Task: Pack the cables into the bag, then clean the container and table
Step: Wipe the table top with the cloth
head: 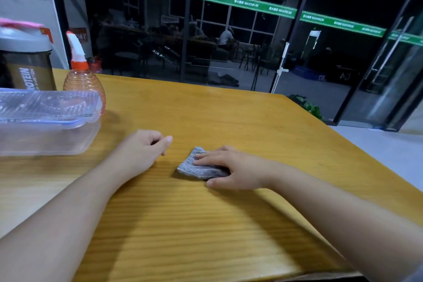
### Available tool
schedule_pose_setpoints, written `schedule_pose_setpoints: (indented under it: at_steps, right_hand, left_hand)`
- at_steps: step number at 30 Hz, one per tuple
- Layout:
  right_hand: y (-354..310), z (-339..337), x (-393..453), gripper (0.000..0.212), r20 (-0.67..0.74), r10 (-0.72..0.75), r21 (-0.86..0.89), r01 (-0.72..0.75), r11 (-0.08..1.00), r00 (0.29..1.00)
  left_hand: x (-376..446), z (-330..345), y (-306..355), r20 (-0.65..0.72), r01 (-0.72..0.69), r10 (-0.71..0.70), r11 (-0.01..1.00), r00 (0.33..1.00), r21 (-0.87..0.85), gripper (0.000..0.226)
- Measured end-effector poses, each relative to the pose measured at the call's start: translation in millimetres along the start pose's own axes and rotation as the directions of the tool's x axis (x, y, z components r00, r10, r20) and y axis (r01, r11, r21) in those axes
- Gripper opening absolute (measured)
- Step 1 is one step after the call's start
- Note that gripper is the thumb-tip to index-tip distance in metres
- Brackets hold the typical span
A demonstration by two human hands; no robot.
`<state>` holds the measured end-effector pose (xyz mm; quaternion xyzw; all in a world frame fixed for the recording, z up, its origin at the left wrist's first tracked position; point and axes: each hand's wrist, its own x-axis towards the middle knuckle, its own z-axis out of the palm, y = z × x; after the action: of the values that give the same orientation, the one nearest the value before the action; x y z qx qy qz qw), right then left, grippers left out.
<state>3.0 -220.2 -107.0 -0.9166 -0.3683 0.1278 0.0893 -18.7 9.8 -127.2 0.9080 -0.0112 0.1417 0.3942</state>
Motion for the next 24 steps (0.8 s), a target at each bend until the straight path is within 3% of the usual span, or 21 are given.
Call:
schedule_pose_setpoints:
  at_steps: [5,9,12,15,19,24]
  right_hand:
    - [9.4,12.7,3.4,0.061,-0.175,0.036,-0.17,-0.066,0.983,0.984]
    - [16.0,16.9,10.8,0.054,-0.086,0.106,0.052,-0.102,0.993,0.991]
    - [14.7,15.6,12.0,0.044,-0.158,0.091,0.162,-0.065,0.985,0.983]
    - [14.4,9.5,10.1,0.036,-0.248,0.183,0.353,-0.088,0.932,0.951]
    - [22.8,-2.7,12.6,0.036,-0.344,0.39,0.648,-0.084,0.757,0.854]
    - [58.6,-24.7,32.3,0.038,-0.462,0.598,0.635,-0.227,0.739,0.655]
  left_hand:
    - [0.9,1.2,-3.7,0.01,0.012,-0.012,1.0,1.0,-0.025,0.04]
    - [1.1,3.7,-3.9,0.01,0.003,-0.003,1.0,1.0,-0.03,0.04]
    - [0.8,4.9,-4.1,0.031,0.0,0.001,0.999,1.0,-0.032,0.04]
    - [0.4,4.7,-4.9,0.026,0.001,0.001,0.999,1.0,-0.052,0.04]
    - [-0.1,4.4,-4.1,0.033,0.009,-0.007,0.998,0.999,-0.062,0.04]
    - [0.4,4.0,0.8,0.033,-0.019,0.021,0.999,0.999,-0.046,0.039]
